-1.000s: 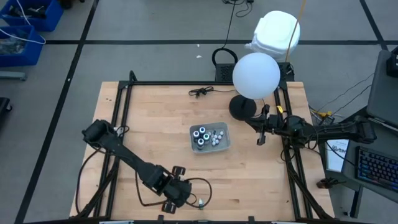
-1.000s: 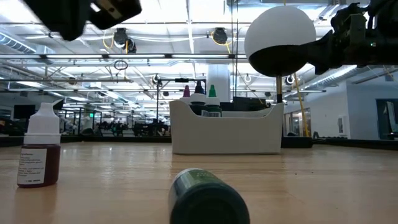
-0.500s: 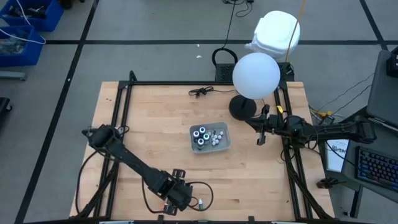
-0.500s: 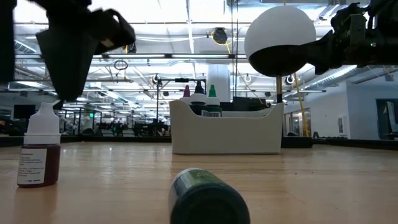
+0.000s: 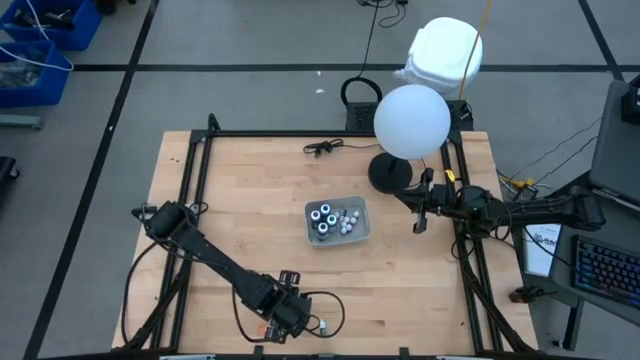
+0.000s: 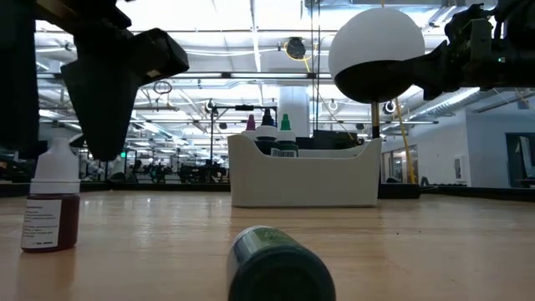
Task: Pick & Place food coloring
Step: Put the small orange food coloring bottle into the gray bin
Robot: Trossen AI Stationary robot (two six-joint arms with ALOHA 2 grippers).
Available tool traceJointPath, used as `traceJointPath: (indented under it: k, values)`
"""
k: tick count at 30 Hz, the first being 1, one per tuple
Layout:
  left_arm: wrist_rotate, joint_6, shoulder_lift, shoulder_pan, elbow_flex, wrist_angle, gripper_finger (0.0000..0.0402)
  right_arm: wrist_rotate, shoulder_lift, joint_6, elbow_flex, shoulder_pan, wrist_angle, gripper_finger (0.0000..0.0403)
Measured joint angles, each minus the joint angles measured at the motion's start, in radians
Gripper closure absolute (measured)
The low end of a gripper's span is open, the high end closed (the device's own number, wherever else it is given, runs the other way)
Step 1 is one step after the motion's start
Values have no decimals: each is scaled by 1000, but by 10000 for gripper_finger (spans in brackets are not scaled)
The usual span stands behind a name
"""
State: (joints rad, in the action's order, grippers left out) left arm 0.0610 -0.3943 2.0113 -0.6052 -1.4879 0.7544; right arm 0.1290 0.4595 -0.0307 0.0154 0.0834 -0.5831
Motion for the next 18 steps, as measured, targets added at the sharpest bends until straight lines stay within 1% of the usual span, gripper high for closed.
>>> traceJointPath:
  k: [8,18]
  values:
    - [-6,-8,0,10,48,-10,192,0,0,0,0,0,0,403]
    - [-9,-27,0,29,50,-24,193,0,0,0,0,0,0,403]
